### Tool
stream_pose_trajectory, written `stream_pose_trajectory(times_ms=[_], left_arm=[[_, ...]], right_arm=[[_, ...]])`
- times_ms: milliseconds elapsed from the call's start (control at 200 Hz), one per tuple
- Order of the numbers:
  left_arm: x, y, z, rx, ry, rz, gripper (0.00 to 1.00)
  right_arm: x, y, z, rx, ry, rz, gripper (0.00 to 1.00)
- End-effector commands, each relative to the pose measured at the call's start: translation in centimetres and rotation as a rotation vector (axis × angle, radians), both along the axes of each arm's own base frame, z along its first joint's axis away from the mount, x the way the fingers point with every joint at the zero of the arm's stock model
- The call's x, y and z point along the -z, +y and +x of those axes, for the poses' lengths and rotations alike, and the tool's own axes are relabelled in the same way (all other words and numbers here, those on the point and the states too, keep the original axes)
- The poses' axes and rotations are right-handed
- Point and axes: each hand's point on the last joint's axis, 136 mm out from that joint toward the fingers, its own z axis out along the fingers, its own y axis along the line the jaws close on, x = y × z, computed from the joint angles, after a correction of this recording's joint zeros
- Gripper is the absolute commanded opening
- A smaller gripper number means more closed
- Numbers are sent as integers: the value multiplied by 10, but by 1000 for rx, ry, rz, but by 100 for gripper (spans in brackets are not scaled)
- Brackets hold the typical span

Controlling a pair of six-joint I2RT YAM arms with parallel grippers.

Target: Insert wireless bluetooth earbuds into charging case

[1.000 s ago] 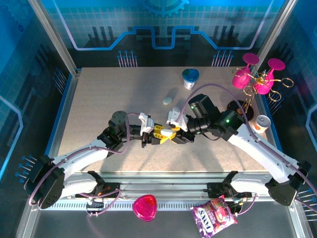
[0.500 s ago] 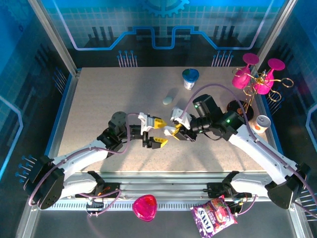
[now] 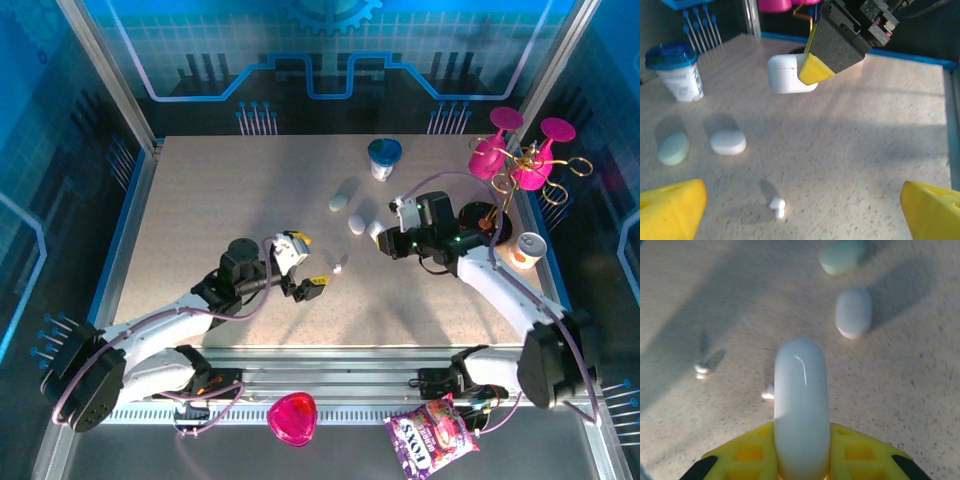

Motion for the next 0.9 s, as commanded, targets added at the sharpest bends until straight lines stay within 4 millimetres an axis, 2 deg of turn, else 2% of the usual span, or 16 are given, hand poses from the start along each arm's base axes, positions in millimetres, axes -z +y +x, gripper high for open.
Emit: stream_pose_trajectory(times_ms=[0,215,325,350,540,660,896], left_arm=[[29,6,2,-31,40,99,99],[37,6,-2,-27,66,125,99],[37,6,-3,-24,71,128,99],[36,5,-3,-24,70,127,99],[41,6,0,-33,77,138,99],[42,10,7,-71,94,117,99],[30,29,31,-194,160,-20,99]], right_arm=[[25,-8,20,118,66,54,19],[65,-19,48,185,150,62,19],[93,-26,52,215,221,49,20],[89,-25,61,219,207,56,20],[105,-36,67,275,229,47,26],[96,-46,66,304,200,18,41],[53,-55,56,276,60,-135,62]])
